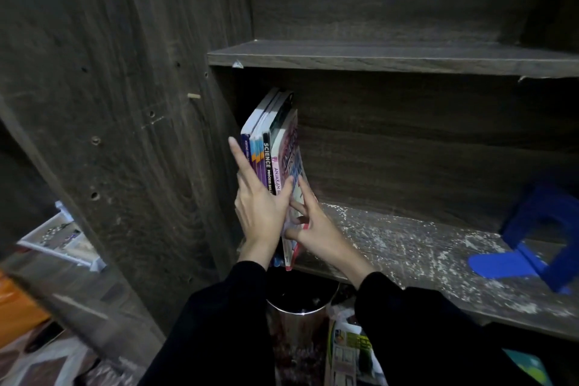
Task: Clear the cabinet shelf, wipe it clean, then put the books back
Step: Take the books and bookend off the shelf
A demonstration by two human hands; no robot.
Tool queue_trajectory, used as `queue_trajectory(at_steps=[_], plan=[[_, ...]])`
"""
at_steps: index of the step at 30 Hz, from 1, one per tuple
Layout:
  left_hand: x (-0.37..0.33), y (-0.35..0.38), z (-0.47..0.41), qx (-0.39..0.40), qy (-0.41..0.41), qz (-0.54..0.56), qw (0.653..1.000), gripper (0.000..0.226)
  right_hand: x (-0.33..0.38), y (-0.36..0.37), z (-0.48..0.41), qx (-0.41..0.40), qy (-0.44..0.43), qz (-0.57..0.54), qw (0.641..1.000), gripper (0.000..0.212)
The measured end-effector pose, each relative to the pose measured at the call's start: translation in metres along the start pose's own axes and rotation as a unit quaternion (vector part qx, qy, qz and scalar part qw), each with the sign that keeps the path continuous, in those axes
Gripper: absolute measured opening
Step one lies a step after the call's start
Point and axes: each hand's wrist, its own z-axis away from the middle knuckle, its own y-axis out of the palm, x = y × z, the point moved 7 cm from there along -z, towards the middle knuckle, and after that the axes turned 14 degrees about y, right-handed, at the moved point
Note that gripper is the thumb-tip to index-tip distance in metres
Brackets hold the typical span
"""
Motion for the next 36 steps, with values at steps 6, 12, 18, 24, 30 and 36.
queue_trajectory(at_steps=[6, 12, 18, 24, 30, 36], plan=[[-0.007, 0.015, 0.004, 0.001, 0.116, -0.020, 0.993, 0.110, -0.005, -0.004, -0.005, -0.061, -0.059, 0.087, 0.993, 0.101], [-0.014, 0.011, 0.000, -0.043, 0.122, 0.007, 0.992, 0.107, -0.010, -0.008, -0.010, -0.062, -0.080, 0.065, 0.993, 0.091], [-0.032, 0.000, -0.006, -0.002, 0.154, 0.025, 0.988, 0.116, 0.003, -0.012, 0.014, -0.088, -0.124, 0.060, 0.987, 0.095], [-0.084, -0.044, 0.004, 0.048, 0.141, 0.119, 0.982, 0.111, 0.003, -0.034, 0.072, -0.116, -0.119, -0.005, 0.986, 0.085], [-0.109, -0.061, 0.034, 0.134, 0.027, 0.383, 0.914, 0.118, -0.088, -0.096, 0.144, -0.031, 0.068, -0.282, 0.957, 0.125], [-0.070, -0.006, 0.142, 0.190, -0.167, 0.417, 0.873, 0.105, -0.145, -0.117, 0.237, -0.079, 0.146, -0.130, 0.977, 0.099]])
